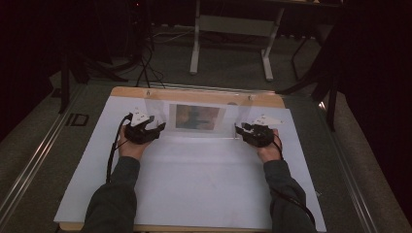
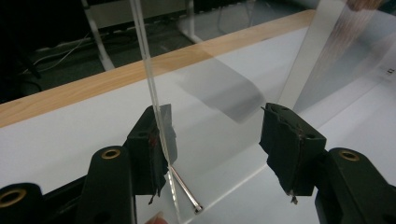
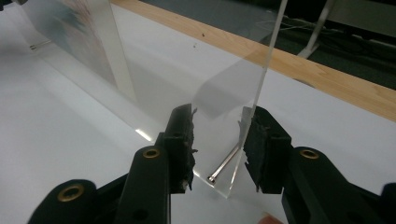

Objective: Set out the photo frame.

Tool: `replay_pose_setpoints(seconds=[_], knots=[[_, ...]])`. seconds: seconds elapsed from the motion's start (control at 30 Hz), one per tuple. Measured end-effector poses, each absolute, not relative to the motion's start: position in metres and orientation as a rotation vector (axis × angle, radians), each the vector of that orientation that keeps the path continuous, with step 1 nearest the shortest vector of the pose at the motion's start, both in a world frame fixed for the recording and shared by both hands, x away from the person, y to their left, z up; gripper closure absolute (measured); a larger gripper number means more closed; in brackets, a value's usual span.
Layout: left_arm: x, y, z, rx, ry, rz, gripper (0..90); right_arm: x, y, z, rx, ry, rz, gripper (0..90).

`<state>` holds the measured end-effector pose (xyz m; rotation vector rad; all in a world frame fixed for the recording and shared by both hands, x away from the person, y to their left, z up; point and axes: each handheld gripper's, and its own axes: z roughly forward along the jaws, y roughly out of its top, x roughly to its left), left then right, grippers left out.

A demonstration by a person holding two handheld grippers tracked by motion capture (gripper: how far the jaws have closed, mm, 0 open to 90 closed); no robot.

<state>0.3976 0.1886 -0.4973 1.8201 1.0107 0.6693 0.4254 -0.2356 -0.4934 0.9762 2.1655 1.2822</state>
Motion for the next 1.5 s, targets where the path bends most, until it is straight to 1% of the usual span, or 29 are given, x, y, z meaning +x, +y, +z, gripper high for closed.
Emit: replay_pose_setpoints(seconds=[0.2, 0.4, 0.7, 1.07, 1.5], knots=[[0.401, 0.186, -0.496, 1.82, 1.024, 0.665, 43.6, 0.43, -0.236, -0.492, 1.013, 2.164, 1.283, 63.5], [0.399, 0.183, -0.494, 1.824, 1.018, 0.662, 43.6, 0.427, -0.239, -0.491, 1.016, 2.162, 1.277, 63.5], [0.389, 0.178, -0.487, 1.831, 1.016, 0.642, 43.4, 0.411, -0.245, -0.486, 1.041, 2.159, 1.277, 63.4], [0.373, 0.18, -0.494, 1.803, 1.043, 0.582, 42.8, 0.392, -0.245, -0.486, 1.079, 2.161, 1.28, 63.0], [0.355, 0.188, -0.493, 1.813, 1.045, 0.573, 42.7, 0.372, -0.237, -0.484, 1.068, 2.191, 1.257, 63.2]])
